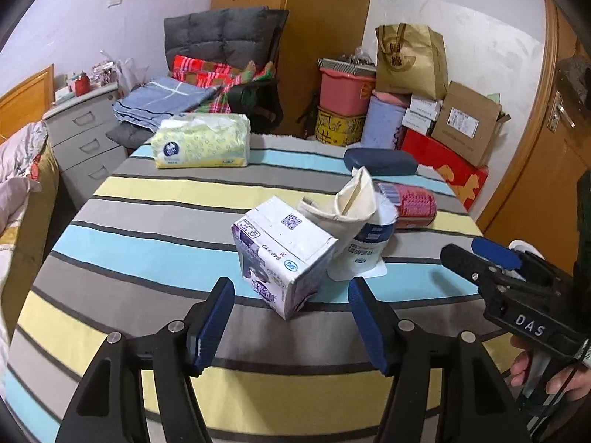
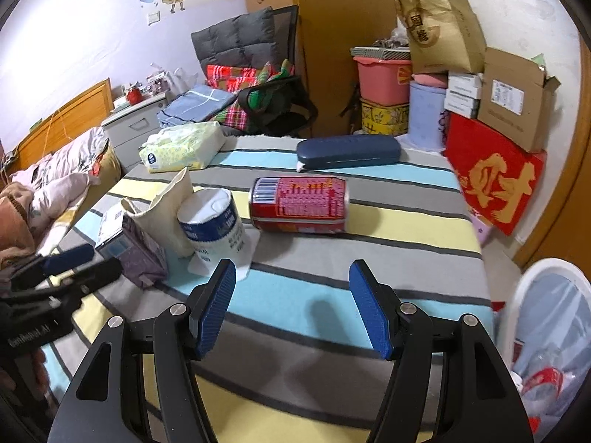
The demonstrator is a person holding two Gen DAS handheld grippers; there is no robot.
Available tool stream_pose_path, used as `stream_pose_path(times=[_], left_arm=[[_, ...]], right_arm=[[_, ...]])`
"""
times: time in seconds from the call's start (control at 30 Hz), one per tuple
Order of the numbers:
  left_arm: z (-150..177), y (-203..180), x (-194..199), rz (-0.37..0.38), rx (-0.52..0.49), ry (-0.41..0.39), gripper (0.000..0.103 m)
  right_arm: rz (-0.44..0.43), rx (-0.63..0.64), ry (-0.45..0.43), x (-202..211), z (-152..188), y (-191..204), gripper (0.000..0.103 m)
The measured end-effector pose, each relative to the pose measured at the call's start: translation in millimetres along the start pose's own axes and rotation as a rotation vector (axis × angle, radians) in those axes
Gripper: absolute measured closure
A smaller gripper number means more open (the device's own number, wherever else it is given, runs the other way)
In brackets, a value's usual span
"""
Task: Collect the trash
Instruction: 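Reach the right tool to the white tin while the left tool reaches the milk carton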
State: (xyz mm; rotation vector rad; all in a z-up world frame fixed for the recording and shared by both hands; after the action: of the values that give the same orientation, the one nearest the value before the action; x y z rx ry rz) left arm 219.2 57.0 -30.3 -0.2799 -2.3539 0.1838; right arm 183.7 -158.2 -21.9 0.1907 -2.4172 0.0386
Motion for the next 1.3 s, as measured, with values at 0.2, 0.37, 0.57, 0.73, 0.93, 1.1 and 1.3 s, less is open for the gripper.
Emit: stream_pose_path(times=[0.2, 0.37, 0.57, 0.73, 0.93, 1.1, 1.3], left_arm=[[1.4, 23.7, -5.5, -0.036, 0.012, 0.017, 0.039], [1.4, 48.7, -0.3, -0.075, 0.029, 0.014, 0.039], [-0.6, 60.0, 9.2, -0.065, 0.058, -0.011, 0.039], [1.0, 46.4, 17.1, 0.048, 0.068, -0.032, 0.037], [2.8, 31.3, 26.9, 0.083, 0.060, -0.050, 0.037], [1.7, 25.5, 19.3, 0.069, 0.056, -0.041, 0.036], [-2.2, 21.3, -5.8, 0.049, 0.023, -0.003, 0.036]], right_arm=[[-0.039, 0.042, 0.019, -11.3, -2.8, 15.1, 0.038], [-0.065, 0.068, 0.020, -15.7, -5.3, 29.9, 0.038], [-0.071, 0.092, 0.030, -22.8, -8.7, 43.7, 0.038], [-0.069, 0.104, 0.031, -30.1, -11.1, 48.8, 0.037], [-0.051, 0.125, 0.049, -40.0, -15.8, 50.5, 0.037], [-0.049, 0.123, 0.082, -51.6, -20.6, 49.4, 0.037], [-0.053, 0.095, 0.081, -51.1, -21.2, 42.5, 0.052]])
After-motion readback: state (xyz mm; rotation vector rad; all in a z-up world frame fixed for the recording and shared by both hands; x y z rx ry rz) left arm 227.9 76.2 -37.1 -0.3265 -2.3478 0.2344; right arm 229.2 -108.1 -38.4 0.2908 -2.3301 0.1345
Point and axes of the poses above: each gripper's, at about its wrist camera, not at the fingertips, and x roughly against the way its jaws point, y to its left, z to its underside, the point moved 2 cm from there along -x, roughly the way its jaws point, and after that the axes turned 6 degrees about z, right-handed, at the moved point
